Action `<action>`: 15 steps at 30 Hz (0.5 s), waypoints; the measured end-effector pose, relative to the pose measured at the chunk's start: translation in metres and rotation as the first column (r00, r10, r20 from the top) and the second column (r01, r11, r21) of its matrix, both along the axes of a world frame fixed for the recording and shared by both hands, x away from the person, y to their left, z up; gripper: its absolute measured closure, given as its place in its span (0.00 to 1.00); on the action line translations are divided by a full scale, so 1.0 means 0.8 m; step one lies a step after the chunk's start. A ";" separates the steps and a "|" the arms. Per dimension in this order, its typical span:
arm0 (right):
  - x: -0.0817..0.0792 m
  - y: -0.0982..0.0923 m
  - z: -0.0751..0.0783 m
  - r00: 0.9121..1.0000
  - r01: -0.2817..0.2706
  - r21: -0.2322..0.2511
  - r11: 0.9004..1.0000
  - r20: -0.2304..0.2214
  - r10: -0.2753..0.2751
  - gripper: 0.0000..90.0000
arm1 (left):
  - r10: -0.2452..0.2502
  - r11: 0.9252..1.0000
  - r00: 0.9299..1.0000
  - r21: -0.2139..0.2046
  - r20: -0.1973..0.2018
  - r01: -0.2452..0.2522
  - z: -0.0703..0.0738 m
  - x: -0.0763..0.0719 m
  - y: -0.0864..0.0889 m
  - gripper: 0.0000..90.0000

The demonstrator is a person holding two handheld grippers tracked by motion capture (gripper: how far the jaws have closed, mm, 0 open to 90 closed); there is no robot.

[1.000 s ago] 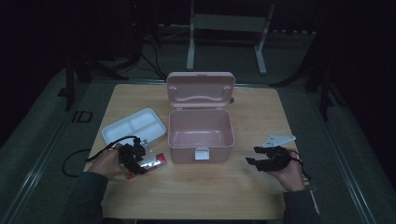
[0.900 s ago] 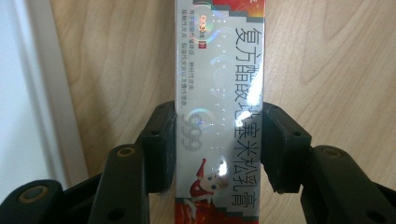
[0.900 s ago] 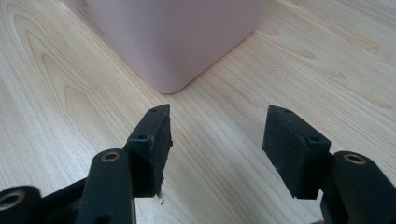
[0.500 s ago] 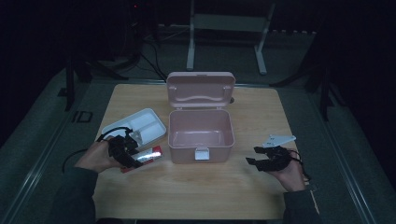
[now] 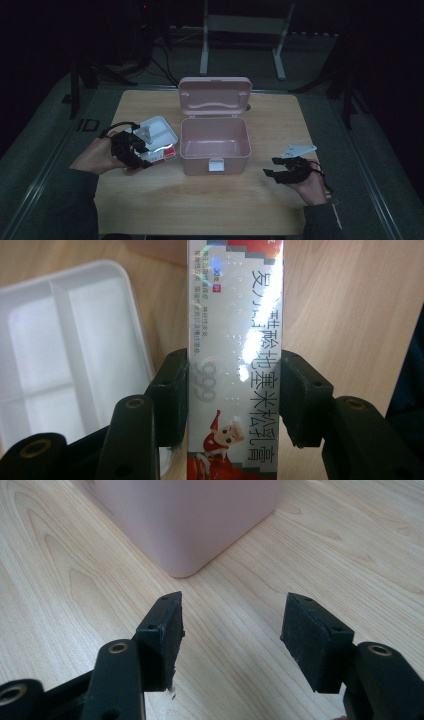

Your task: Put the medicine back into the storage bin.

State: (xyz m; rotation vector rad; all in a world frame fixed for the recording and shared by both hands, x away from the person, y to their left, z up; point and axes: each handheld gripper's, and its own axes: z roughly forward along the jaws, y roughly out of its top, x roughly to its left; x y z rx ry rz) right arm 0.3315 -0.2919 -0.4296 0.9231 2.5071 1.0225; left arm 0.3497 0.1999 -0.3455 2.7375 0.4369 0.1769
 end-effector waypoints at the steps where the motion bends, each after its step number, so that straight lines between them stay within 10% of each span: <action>1: 0.000 0.000 0.000 1.000 0.000 0.000 1.000 -0.001 0.000 0.46 | -0.004 1.000 1.000 0.002 0.005 0.004 0.004 0.000 -0.002 0.57; 15: 0.000 0.001 -0.001 1.000 -0.002 -0.002 1.000 0.000 0.002 0.46 | -0.095 0.995 0.994 0.029 0.058 0.093 0.061 0.012 -0.046 0.57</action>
